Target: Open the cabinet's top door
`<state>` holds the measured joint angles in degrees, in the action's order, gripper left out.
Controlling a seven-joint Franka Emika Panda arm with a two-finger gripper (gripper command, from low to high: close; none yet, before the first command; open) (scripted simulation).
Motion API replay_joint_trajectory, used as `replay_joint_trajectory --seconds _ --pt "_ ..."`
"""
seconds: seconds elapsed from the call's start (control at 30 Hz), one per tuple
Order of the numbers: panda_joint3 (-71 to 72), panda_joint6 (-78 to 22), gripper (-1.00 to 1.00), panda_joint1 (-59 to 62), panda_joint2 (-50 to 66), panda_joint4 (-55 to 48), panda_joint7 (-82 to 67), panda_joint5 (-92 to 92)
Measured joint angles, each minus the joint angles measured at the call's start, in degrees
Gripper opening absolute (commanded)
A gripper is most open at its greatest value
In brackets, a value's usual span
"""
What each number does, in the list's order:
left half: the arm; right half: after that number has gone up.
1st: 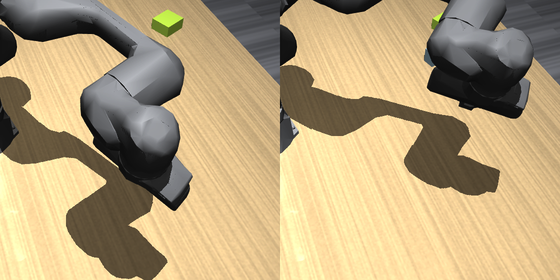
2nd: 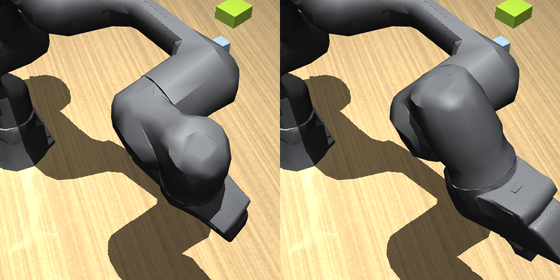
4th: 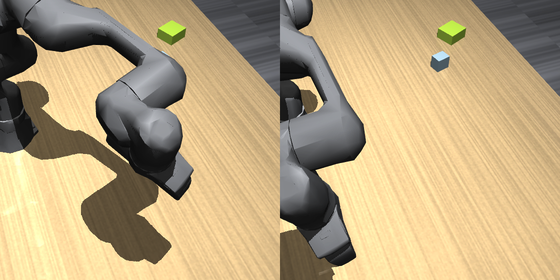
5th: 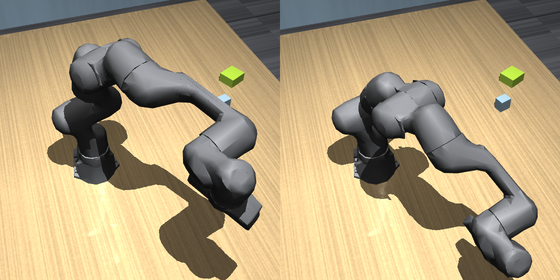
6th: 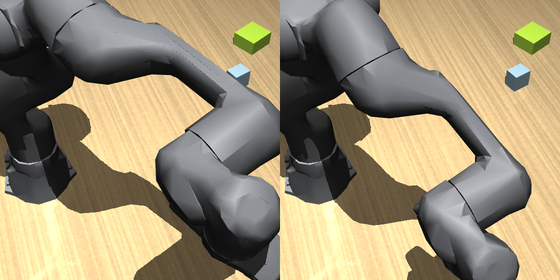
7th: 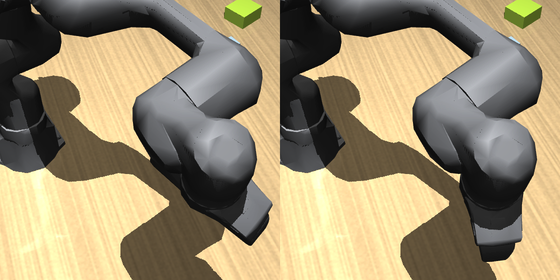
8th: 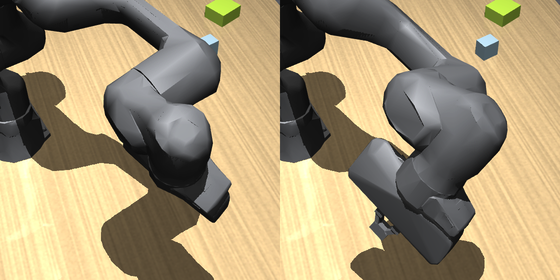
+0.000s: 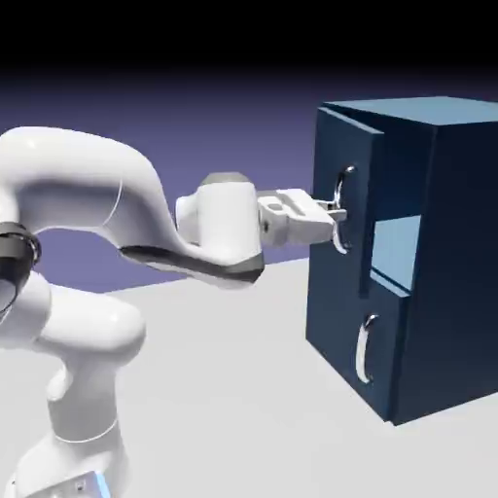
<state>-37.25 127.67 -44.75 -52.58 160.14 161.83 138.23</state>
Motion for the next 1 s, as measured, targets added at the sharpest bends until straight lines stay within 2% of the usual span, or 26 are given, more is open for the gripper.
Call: replay_joint_trajectory --seconds 0.23,0.47,0.6,1.0 --pt "13.3 -15.4 -1.00 -0.5 -1.6 5.5 -2.3 -17.5" --pt "26.2 -29.3 -1.00 -3.3 2.2 5.5 -0.8 -34.6" --pt "33.7 -25.6 -1.00 3.9 3.3 5.1 1.3 -38.6" --pt "48.1 -4.4 -1.00 28.8 1.3 4.6 4.2 -39.1"
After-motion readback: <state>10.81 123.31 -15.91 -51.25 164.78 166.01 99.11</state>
